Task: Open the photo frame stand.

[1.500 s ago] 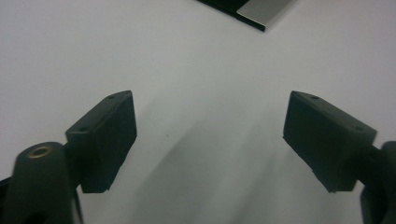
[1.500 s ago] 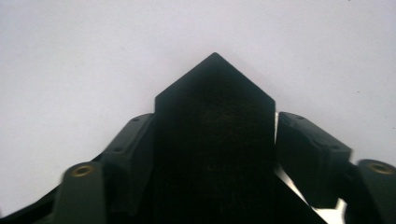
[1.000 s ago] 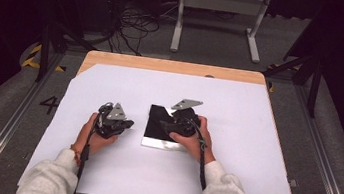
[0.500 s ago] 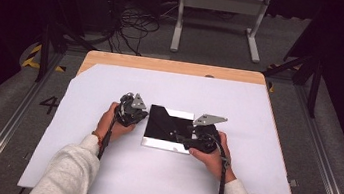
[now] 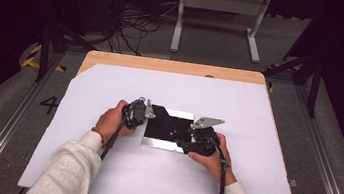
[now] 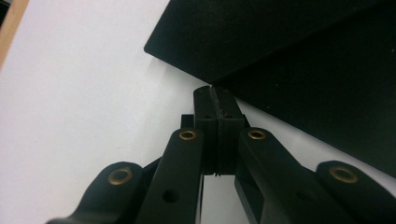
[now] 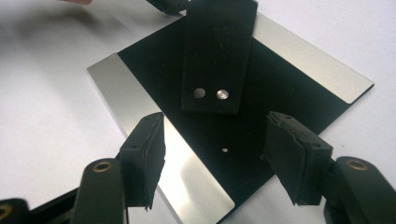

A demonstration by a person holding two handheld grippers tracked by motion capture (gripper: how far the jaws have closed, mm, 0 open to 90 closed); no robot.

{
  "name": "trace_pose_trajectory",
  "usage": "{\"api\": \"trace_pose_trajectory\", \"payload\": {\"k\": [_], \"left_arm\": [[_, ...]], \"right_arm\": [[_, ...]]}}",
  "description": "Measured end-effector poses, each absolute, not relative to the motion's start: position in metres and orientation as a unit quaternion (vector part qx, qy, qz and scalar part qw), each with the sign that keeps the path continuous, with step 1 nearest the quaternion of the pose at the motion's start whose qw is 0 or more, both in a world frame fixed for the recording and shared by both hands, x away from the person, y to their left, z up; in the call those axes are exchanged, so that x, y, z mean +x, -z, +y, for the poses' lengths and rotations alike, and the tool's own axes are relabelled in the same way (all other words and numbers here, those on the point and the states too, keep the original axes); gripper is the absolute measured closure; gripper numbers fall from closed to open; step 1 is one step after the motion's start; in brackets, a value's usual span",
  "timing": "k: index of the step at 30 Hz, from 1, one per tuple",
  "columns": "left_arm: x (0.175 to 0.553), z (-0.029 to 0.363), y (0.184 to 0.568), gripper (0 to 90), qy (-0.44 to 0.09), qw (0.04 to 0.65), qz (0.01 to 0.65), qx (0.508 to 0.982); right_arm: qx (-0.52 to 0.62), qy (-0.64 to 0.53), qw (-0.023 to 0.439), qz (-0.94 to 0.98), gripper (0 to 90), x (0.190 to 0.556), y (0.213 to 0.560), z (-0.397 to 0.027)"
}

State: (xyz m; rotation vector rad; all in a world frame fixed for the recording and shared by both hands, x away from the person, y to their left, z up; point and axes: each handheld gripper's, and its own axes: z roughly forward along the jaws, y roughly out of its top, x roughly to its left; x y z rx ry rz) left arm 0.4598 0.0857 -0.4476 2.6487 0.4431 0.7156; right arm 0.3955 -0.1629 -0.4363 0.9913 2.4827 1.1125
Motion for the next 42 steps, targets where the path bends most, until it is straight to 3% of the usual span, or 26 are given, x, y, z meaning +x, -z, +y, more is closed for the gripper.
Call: {"api": "trace_pose_trajectory", "payload": {"k": [12, 21, 30, 42], "left_arm": [[0.476, 0.109, 0.459, 84.0, -0.201, 0.324, 0.262, 0.886], [0.476, 0.116, 0.454, 81.2, -0.182, 0.401, 0.26, 0.86], [0.467, 0.118, 0.442, 81.0, -0.173, 0.449, 0.251, 0.84], [0.456, 0.108, 0.433, 80.9, -0.174, 0.444, 0.228, 0.849]], "right_arm": [[0.34, -0.386, 0.133, 0.847, 36.6, 0.393, 0.435, -0.163], [0.349, -0.396, 0.138, 0.838, 31.5, 0.401, 0.439, -0.169], [0.342, -0.402, 0.152, 0.836, 26.3, 0.408, 0.439, -0.161], [0.342, -0.4, 0.162, 0.835, 23.7, 0.416, 0.44, -0.15]]}}
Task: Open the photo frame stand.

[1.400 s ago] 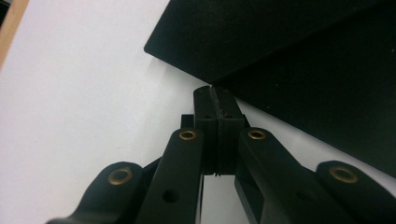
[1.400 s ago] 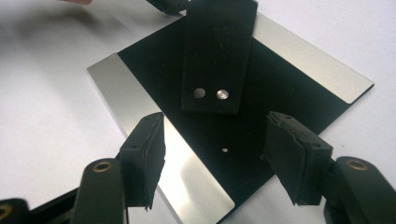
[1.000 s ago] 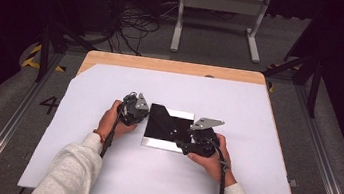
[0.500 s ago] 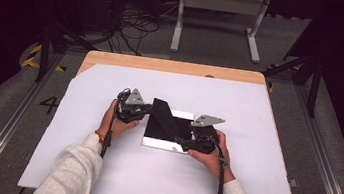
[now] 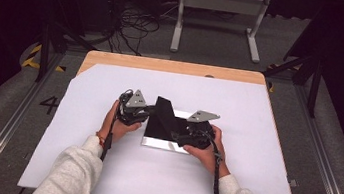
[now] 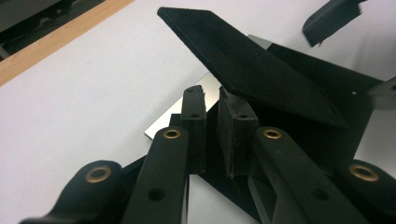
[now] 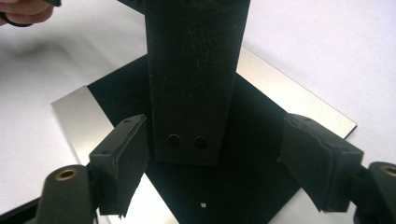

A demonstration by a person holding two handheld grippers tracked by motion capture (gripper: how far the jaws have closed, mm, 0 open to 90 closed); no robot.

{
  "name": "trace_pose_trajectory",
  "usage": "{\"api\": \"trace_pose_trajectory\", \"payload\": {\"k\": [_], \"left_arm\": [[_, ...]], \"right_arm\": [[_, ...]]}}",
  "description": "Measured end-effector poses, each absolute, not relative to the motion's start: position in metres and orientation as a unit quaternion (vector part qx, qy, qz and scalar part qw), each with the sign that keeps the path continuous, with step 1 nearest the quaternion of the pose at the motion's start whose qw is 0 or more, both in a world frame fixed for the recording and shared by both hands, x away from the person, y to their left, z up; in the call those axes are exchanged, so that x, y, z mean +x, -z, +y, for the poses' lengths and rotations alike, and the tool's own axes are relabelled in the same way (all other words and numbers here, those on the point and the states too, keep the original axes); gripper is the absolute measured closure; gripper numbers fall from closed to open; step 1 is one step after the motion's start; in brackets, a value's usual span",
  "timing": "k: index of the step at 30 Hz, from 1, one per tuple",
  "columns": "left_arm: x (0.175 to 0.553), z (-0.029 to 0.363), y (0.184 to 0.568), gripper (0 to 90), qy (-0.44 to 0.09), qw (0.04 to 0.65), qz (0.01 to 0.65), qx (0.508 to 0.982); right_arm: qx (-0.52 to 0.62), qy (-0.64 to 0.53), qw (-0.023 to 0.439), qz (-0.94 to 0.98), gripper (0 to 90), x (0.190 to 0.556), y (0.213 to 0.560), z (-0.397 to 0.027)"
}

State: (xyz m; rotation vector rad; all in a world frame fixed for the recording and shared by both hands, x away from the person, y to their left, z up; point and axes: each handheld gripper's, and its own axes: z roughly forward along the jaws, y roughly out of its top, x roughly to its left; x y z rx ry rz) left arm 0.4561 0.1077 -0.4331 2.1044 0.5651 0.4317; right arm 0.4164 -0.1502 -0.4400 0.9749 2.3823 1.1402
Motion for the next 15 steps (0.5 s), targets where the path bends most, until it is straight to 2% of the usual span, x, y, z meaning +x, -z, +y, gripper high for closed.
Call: {"api": "trace_pose_trajectory", "payload": {"k": [15], "left_arm": [[0.448, 0.09, 0.434, 78.6, -0.164, 0.426, 0.209, 0.865]], "right_arm": [[0.335, -0.392, 0.161, 0.842, 22.7, 0.417, 0.442, -0.144]]}}
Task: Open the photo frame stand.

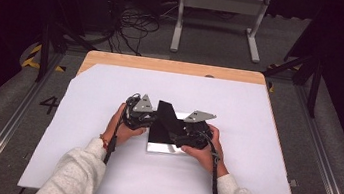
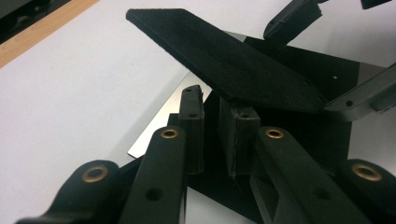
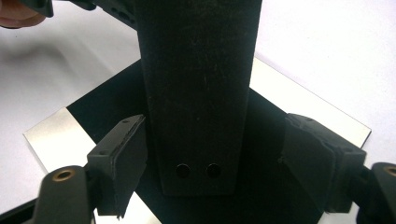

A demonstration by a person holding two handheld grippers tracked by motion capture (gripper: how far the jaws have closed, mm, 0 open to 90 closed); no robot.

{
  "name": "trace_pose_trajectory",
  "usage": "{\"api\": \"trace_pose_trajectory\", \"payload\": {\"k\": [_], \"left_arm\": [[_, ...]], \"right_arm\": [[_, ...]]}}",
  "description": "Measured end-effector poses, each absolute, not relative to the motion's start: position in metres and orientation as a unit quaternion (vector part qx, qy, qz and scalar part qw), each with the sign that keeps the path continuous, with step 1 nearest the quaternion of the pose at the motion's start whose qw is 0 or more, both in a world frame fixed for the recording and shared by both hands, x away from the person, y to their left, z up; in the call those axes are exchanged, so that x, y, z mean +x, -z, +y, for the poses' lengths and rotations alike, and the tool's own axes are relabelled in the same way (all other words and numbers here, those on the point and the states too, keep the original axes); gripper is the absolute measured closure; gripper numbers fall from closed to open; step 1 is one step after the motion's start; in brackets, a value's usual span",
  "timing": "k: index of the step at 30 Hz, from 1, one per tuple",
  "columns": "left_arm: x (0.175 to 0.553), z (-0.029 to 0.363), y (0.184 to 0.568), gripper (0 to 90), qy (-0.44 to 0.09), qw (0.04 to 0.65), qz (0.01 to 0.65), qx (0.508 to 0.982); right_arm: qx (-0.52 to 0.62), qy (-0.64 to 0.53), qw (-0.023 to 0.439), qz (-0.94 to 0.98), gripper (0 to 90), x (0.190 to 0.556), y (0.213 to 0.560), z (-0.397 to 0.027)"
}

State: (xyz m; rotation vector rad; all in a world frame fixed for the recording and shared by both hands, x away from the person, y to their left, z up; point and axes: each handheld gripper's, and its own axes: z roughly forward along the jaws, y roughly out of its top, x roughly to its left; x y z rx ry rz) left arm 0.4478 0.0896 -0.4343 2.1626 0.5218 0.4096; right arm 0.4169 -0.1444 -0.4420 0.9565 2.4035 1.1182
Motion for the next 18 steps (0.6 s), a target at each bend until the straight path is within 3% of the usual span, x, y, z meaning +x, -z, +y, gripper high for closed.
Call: {"api": "trace_pose_trajectory", "payload": {"k": [18], "left_arm": [[0.452, 0.096, 0.436, 79.0, -0.171, 0.428, 0.231, 0.857]], "right_arm": [[0.32, -0.373, 0.159, 0.856, 25.7, 0.423, 0.447, -0.134]]}}
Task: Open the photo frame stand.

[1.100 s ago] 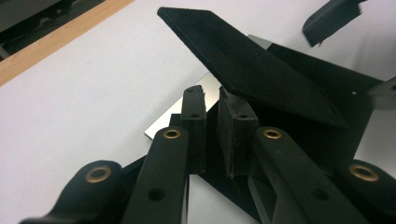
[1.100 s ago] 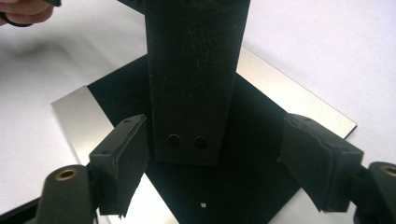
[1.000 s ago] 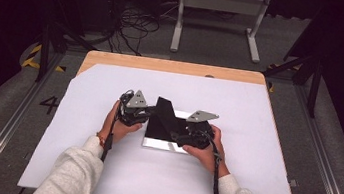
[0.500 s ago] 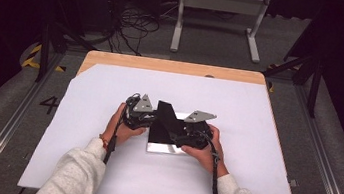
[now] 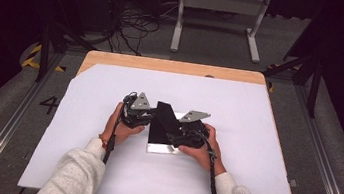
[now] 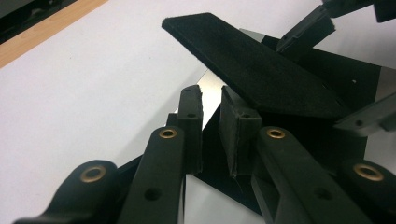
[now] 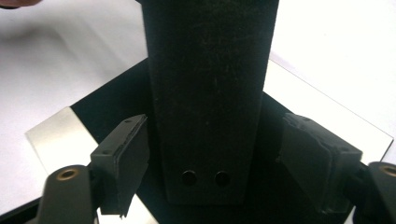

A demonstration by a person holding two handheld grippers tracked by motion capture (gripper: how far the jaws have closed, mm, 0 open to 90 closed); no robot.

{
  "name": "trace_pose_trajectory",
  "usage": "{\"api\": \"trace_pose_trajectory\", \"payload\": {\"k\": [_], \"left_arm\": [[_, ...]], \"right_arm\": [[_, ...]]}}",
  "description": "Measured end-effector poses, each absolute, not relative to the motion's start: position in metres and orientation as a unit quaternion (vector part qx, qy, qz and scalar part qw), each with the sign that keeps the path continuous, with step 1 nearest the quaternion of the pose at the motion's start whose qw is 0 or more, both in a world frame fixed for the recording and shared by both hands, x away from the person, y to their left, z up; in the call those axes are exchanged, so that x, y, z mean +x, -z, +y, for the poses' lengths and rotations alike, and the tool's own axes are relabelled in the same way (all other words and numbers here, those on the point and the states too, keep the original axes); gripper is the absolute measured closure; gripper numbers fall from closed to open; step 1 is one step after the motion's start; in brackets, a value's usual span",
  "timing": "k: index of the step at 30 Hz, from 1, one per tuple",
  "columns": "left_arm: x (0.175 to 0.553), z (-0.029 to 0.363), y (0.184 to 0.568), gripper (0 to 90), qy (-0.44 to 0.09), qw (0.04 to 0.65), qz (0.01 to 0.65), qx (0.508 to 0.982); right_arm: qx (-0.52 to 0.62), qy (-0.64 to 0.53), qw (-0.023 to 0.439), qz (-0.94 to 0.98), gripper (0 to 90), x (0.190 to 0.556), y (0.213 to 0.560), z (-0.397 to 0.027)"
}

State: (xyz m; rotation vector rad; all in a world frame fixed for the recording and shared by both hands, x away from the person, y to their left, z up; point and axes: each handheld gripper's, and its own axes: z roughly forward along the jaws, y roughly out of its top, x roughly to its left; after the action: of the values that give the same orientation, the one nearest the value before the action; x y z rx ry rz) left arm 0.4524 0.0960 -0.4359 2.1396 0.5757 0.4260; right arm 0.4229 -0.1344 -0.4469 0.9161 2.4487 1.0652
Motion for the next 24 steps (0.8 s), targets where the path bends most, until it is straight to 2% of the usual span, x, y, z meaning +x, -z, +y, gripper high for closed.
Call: {"api": "trace_pose_trajectory", "payload": {"k": [9, 11, 14, 24], "left_arm": [[0.454, 0.09, 0.436, 81.2, -0.177, 0.424, 0.232, 0.857], [0.454, 0.089, 0.436, 82.5, -0.173, 0.423, 0.23, 0.859], [0.454, 0.09, 0.437, 80.6, -0.171, 0.42, 0.231, 0.861], [0.452, 0.093, 0.437, 75.0, -0.17, 0.419, 0.235, 0.86]], "right_arm": [[0.331, -0.363, 0.152, 0.858, 34.0, 0.429, 0.451, -0.129], [0.328, -0.367, 0.146, 0.858, 40.8, 0.429, 0.451, -0.127], [0.33, -0.358, 0.159, 0.859, 42.5, 0.426, 0.449, -0.123], [0.346, -0.352, 0.159, 0.855, 43.3, 0.42, 0.448, -0.121]]}}
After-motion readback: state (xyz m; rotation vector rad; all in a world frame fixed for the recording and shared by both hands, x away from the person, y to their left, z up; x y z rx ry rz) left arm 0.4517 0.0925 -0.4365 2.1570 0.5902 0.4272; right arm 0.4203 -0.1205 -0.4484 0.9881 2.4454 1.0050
